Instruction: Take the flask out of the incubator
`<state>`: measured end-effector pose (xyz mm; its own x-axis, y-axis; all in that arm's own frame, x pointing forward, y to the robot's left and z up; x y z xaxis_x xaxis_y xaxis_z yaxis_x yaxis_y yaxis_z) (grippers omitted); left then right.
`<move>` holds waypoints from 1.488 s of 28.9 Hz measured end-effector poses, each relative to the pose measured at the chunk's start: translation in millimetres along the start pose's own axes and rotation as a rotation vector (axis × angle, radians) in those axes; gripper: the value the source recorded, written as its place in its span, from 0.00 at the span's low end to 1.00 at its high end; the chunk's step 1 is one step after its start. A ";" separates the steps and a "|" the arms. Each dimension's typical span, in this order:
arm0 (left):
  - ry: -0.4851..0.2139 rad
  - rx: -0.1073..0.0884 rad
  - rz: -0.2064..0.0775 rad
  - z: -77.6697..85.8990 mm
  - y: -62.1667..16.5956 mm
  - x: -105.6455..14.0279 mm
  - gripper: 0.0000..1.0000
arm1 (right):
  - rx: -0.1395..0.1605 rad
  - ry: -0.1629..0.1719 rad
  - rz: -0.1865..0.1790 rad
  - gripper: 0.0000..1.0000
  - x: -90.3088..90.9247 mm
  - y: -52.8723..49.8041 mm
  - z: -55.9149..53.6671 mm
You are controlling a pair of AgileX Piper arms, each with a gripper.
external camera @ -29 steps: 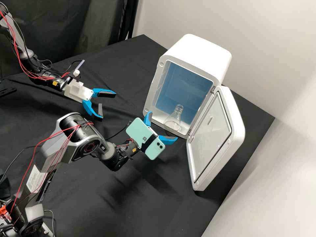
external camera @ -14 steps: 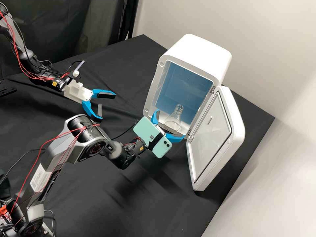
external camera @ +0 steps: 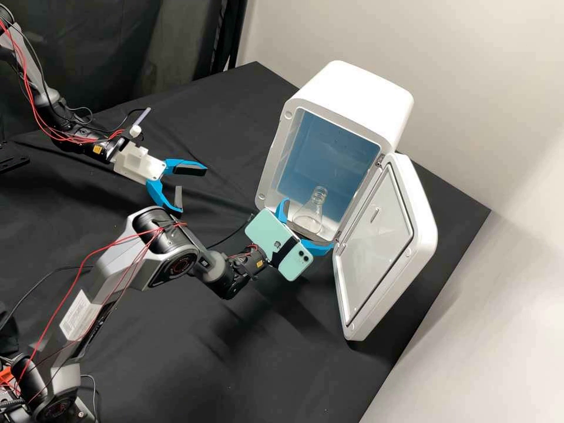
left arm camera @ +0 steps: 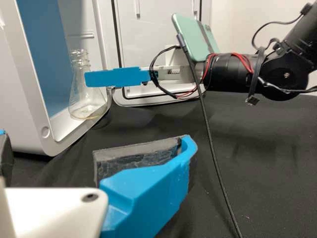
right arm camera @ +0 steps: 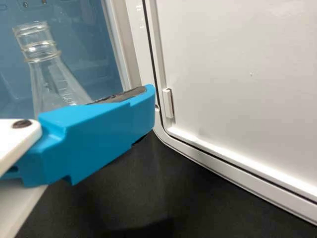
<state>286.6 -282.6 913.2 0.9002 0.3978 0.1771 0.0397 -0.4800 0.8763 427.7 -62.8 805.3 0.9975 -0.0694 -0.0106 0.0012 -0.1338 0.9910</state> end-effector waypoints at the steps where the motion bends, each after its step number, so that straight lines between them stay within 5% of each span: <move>1: 0.001 0.000 -0.001 0.1 0.5 -0.2 1.00 | 0.000 0.003 0.002 1.00 2.6 -0.1 0.6; 10: 0.000 0.002 0.005 0.7 2.6 -0.8 1.00 | -0.011 -0.017 -0.009 1.00 16.6 0.3 1.9; 18: 0.000 0.002 0.005 0.7 2.6 -0.8 1.00 | -0.036 0.021 -0.013 1.00 29.1 -4.5 -10.2; 25: 0.000 0.002 0.005 0.7 2.6 -0.8 1.00 | -0.043 0.012 -0.032 1.00 35.0 -6.8 -14.9; 35: 0.000 0.002 0.005 0.7 2.6 -0.8 1.00 | -0.058 0.059 -0.009 1.00 50.6 -3.1 -27.2; 43: 0.000 0.002 0.005 0.7 2.6 -0.8 1.00 | -0.093 0.017 -0.045 1.00 63.0 -9.3 -18.2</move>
<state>286.2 -284.7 915.0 0.9005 0.3954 0.1811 0.0364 -0.4834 0.8746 491.9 -47.9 797.9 0.9974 -0.0482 -0.0541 0.0520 -0.0439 0.9977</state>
